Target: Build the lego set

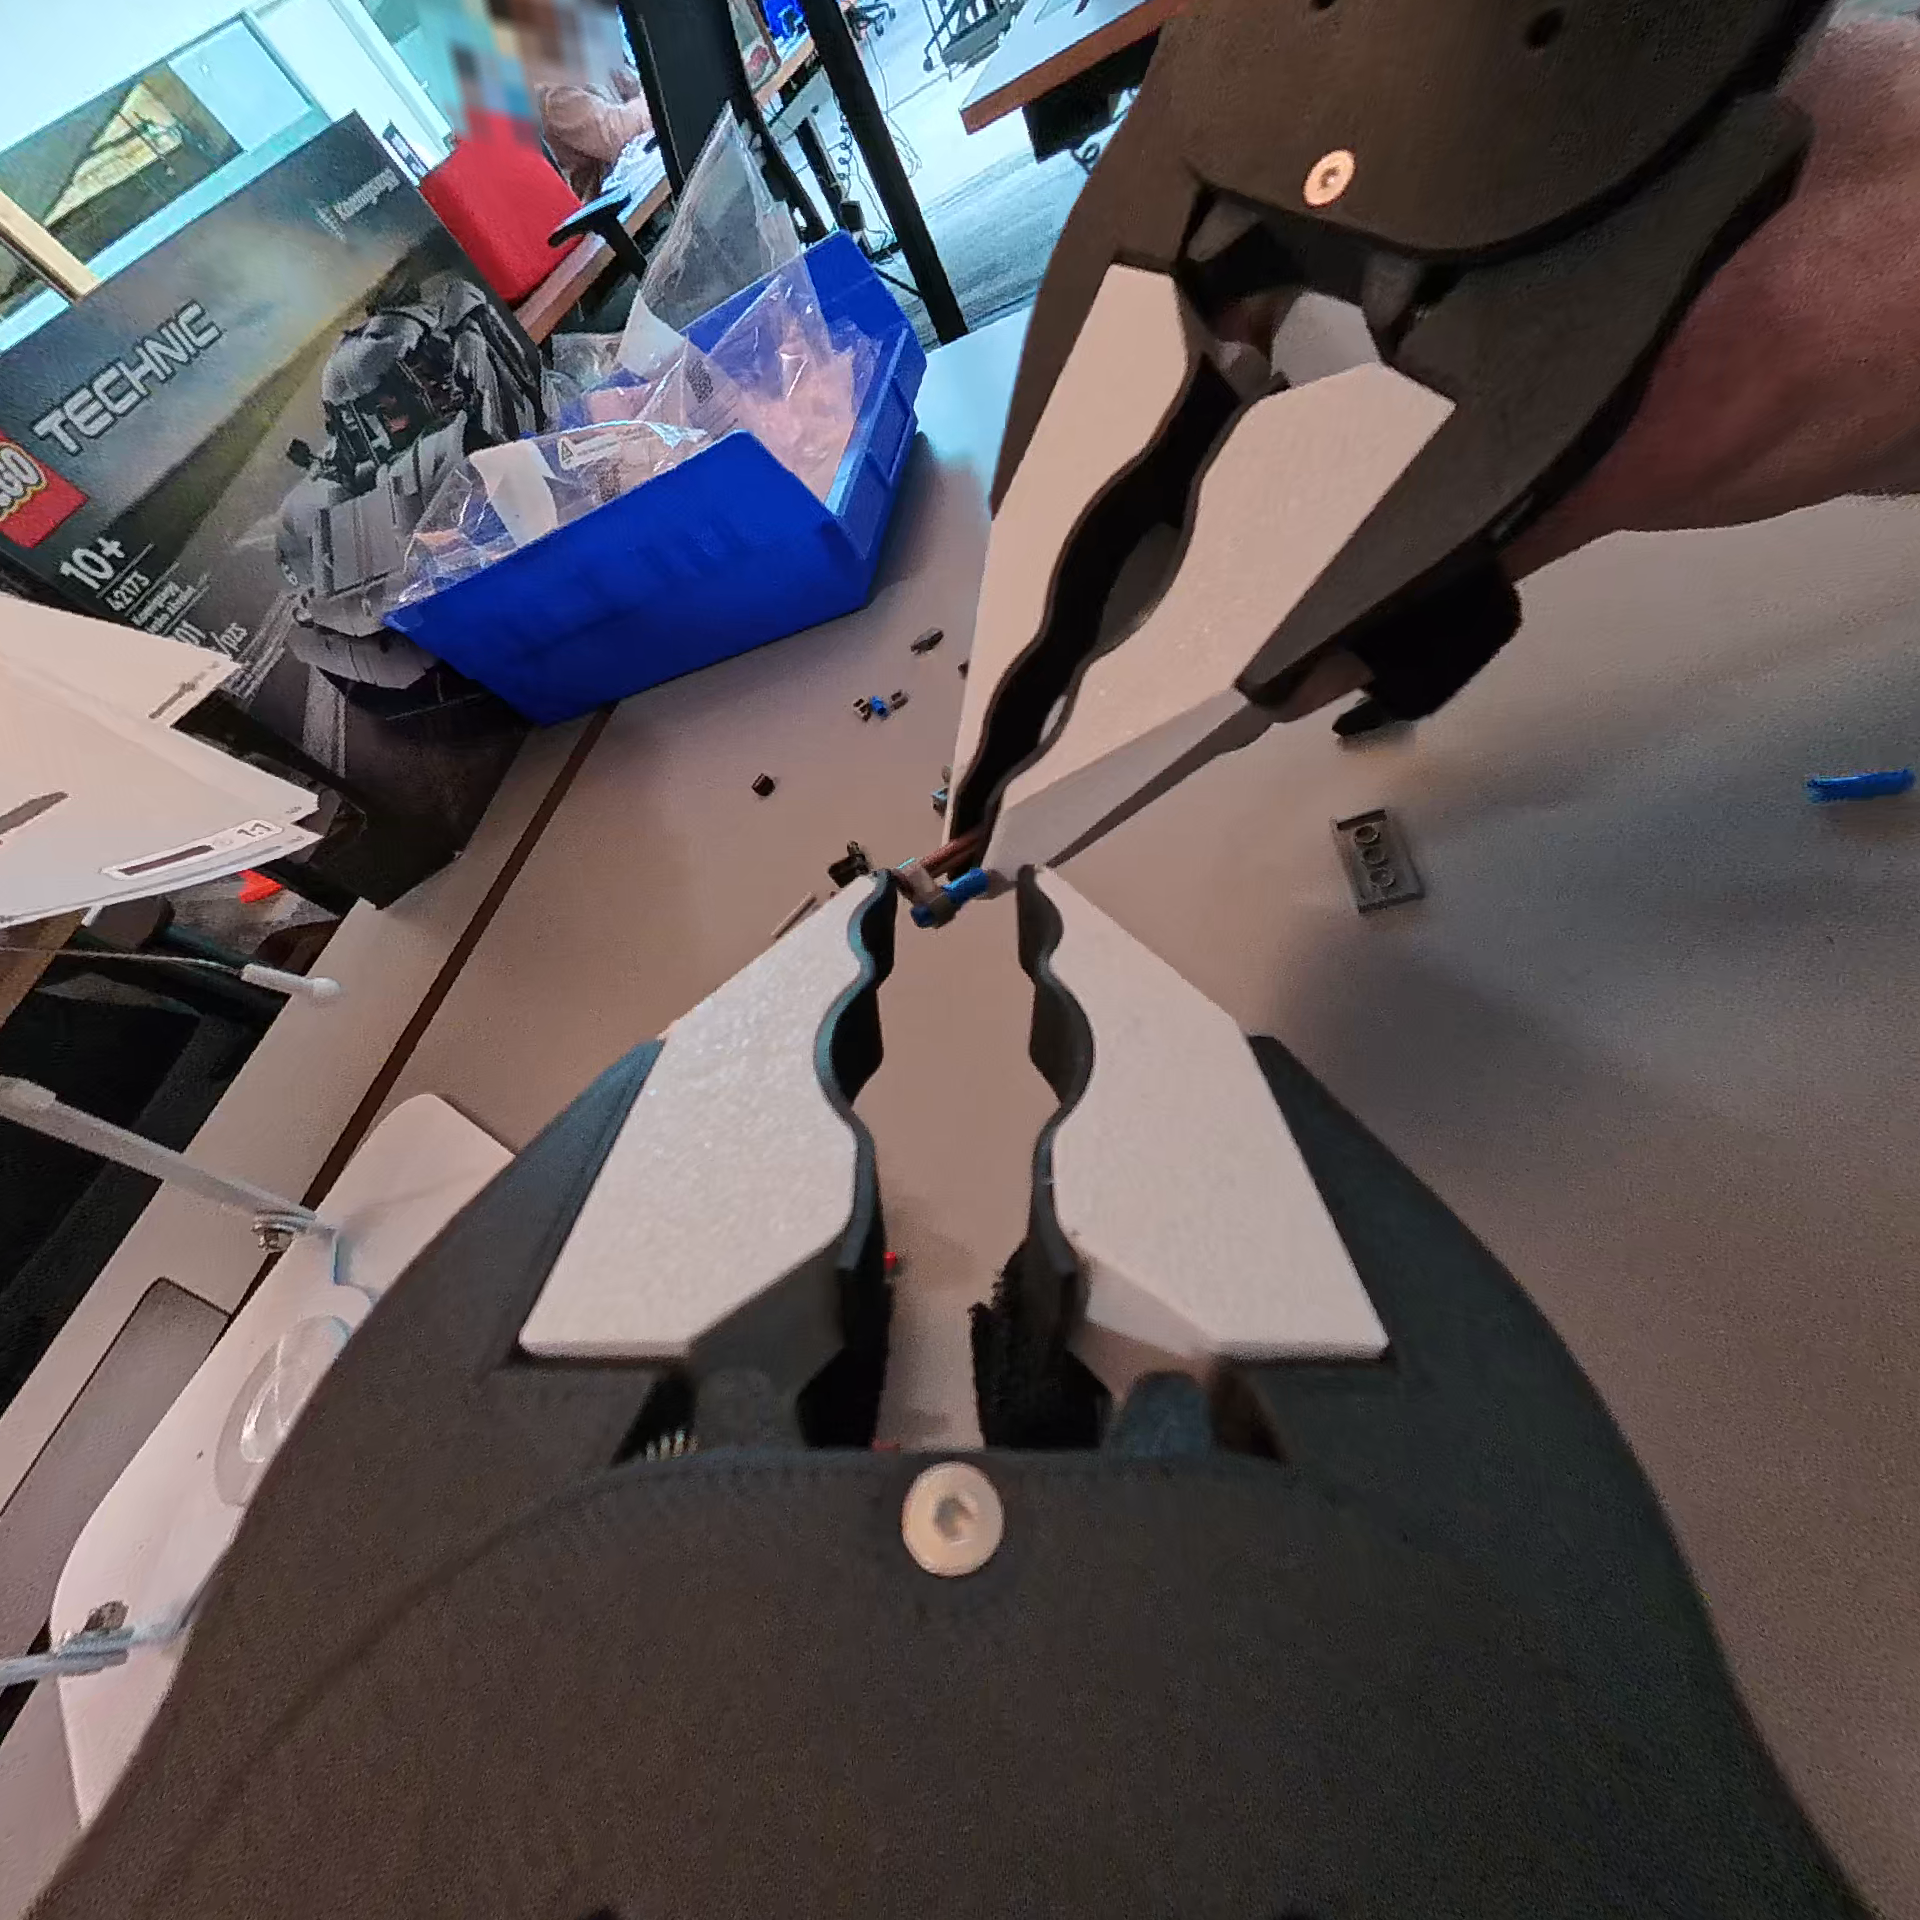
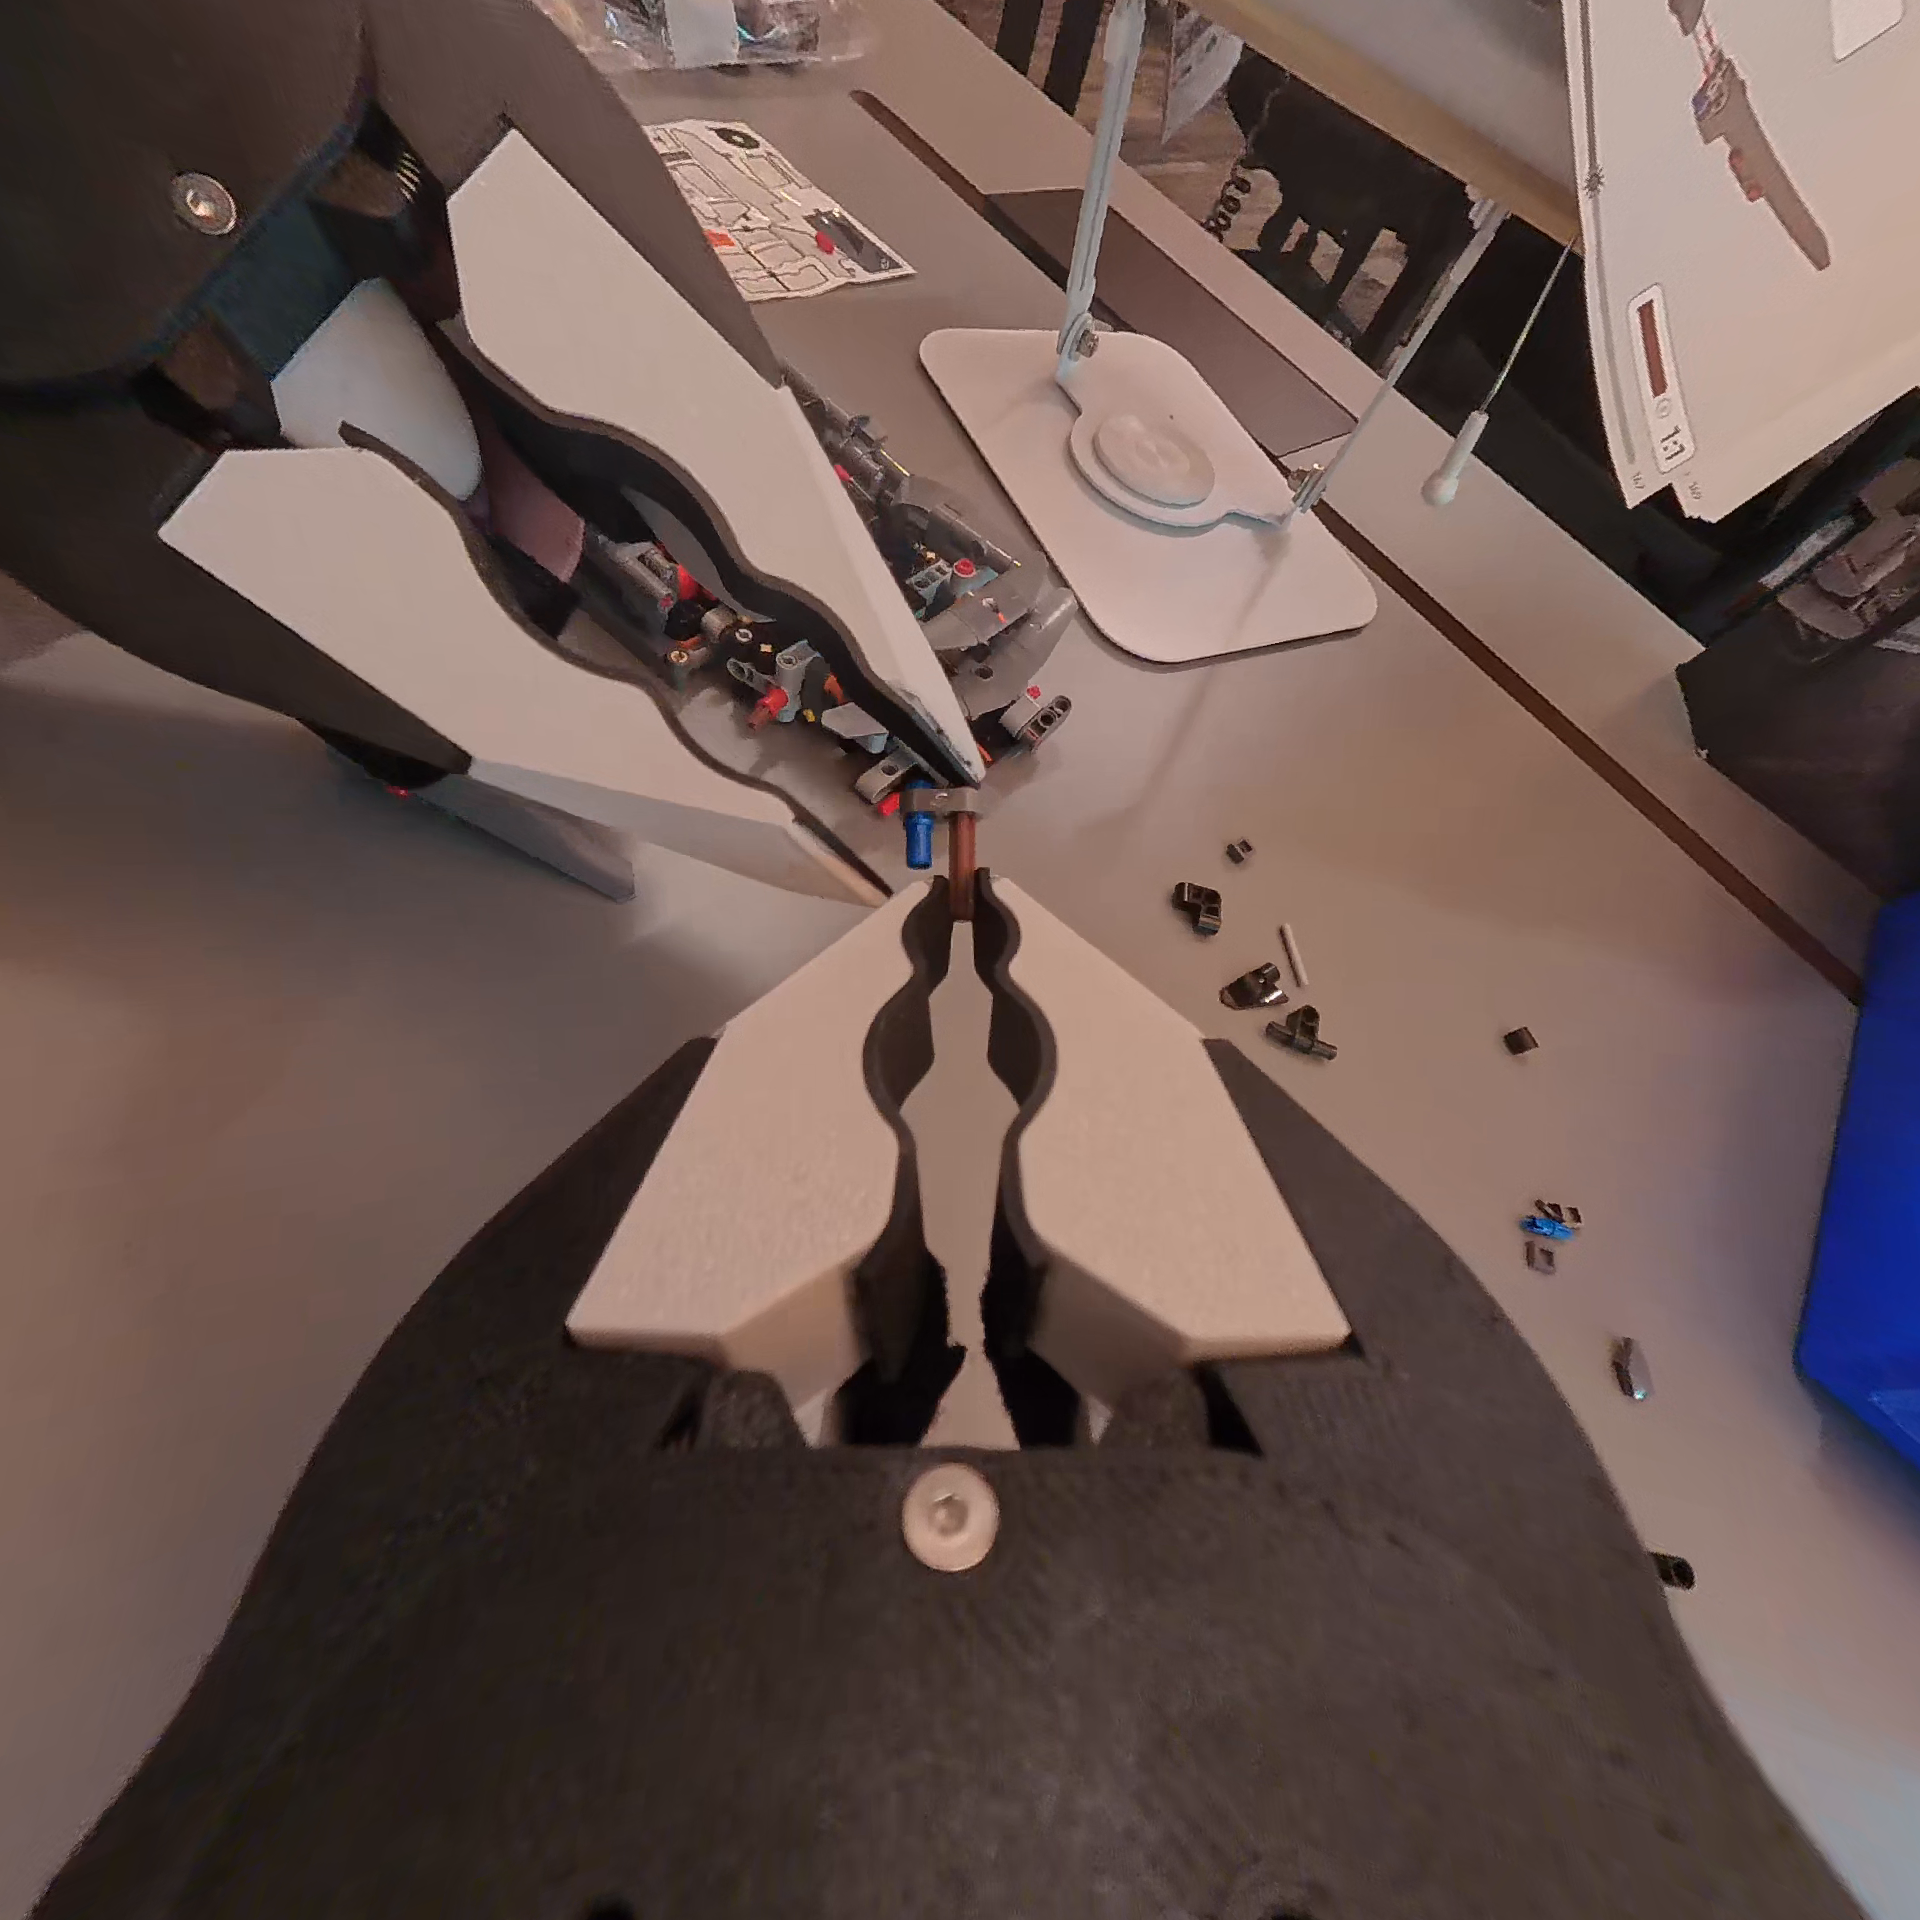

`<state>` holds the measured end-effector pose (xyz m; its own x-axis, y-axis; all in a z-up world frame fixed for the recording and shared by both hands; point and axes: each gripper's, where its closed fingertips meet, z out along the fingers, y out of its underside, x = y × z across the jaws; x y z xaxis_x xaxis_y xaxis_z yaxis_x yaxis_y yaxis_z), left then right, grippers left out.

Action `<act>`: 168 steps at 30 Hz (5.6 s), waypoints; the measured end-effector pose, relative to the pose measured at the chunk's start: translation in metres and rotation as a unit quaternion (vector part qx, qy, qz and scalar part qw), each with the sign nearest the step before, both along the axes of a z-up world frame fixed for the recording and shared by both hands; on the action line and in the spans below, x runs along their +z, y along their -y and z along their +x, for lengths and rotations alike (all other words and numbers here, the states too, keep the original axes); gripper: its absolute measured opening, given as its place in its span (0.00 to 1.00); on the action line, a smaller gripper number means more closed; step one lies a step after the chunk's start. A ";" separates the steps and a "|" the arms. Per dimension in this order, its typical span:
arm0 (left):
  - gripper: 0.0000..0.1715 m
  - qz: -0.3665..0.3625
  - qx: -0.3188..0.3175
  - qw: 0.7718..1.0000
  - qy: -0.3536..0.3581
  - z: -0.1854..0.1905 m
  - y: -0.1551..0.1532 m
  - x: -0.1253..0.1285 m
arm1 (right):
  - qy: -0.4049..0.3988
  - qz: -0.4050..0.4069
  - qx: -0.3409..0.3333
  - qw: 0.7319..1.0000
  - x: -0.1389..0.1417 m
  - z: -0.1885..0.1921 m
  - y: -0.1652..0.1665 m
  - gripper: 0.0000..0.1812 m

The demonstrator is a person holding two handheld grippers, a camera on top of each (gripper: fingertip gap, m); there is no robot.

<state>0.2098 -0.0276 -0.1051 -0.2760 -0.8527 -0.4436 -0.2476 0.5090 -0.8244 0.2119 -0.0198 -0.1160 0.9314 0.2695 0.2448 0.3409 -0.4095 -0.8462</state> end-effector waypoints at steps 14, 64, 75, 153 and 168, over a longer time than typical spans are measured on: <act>0.12 -0.075 -0.030 0.996 0.040 -0.009 -0.001 0.022 | 0.000 0.002 0.081 0.997 0.016 0.007 0.003 0.01; 0.06 -0.280 -0.064 0.958 0.008 -0.011 -0.007 0.024 | 0.127 0.016 0.210 0.969 0.022 -0.015 -0.007 0.01; 0.06 -0.345 -0.081 0.935 -0.032 -0.011 -0.006 0.017 | 0.200 0.034 0.203 0.958 0.024 -0.014 -0.011 0.01; 0.03 -0.392 -0.167 0.905 0.003 -0.025 0.032 0.053 | 0.173 0.048 0.083 0.980 0.050 -0.028 0.021 0.02; 0.03 -0.387 -0.168 0.907 0.010 -0.023 0.031 0.054 | 0.108 0.067 0.091 0.988 0.053 -0.025 0.020 0.00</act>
<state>0.1869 -0.0590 -0.0514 -0.5758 -0.7803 0.2443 -0.1666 -0.1806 -0.9693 0.1869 -0.0397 -0.0627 0.7921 0.3798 0.4778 0.5778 -0.2144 -0.7875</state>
